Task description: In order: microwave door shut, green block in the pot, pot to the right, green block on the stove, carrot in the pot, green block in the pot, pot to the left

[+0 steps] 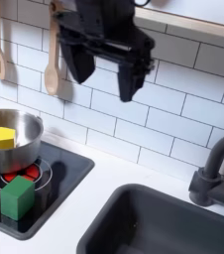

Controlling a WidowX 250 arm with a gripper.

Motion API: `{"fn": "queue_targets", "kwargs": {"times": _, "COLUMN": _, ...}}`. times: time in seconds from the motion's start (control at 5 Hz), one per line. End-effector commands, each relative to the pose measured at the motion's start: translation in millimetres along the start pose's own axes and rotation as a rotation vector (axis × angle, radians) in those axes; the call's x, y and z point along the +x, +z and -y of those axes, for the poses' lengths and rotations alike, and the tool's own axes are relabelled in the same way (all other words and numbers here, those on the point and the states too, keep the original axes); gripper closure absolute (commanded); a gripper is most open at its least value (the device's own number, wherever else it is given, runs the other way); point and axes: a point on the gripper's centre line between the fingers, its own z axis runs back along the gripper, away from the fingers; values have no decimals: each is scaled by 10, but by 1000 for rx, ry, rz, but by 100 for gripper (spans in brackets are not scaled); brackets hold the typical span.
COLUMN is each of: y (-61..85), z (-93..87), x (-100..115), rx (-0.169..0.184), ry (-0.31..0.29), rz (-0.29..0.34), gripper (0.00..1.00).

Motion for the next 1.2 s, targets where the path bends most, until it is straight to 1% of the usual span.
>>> {"fn": "queue_targets", "kwargs": {"times": 0.0, "y": 1, "z": -323, "x": -238, "rx": 69, "ry": 126, "rz": -48, "gripper": 0}}
{"fn": "queue_targets", "kwargs": {"times": 0.2, "y": -9, "z": -424, "x": -329, "rx": 99, "ry": 160, "rz": -76, "gripper": 0}}
{"fn": "queue_targets", "kwargs": {"times": 0.4, "y": 2, "z": -458, "x": -374, "rx": 110, "ry": 185, "rz": -88, "gripper": 0}}
{"fn": "queue_targets", "kwargs": {"times": 0.6, "y": -37, "z": -486, "x": -446, "rx": 117, "ry": 199, "rz": -112, "gripper": 0}}
{"fn": "queue_targets", "kwargs": {"times": 0.8, "y": 108, "z": -530, "x": -432, "rx": 69, "ry": 213, "rz": -110, "gripper": 0}}
{"fn": "queue_targets", "kwargs": {"times": 1.0, "y": 137, "z": -555, "x": -468, "rx": 90, "ry": 221, "rz": -105, "gripper": 0}}
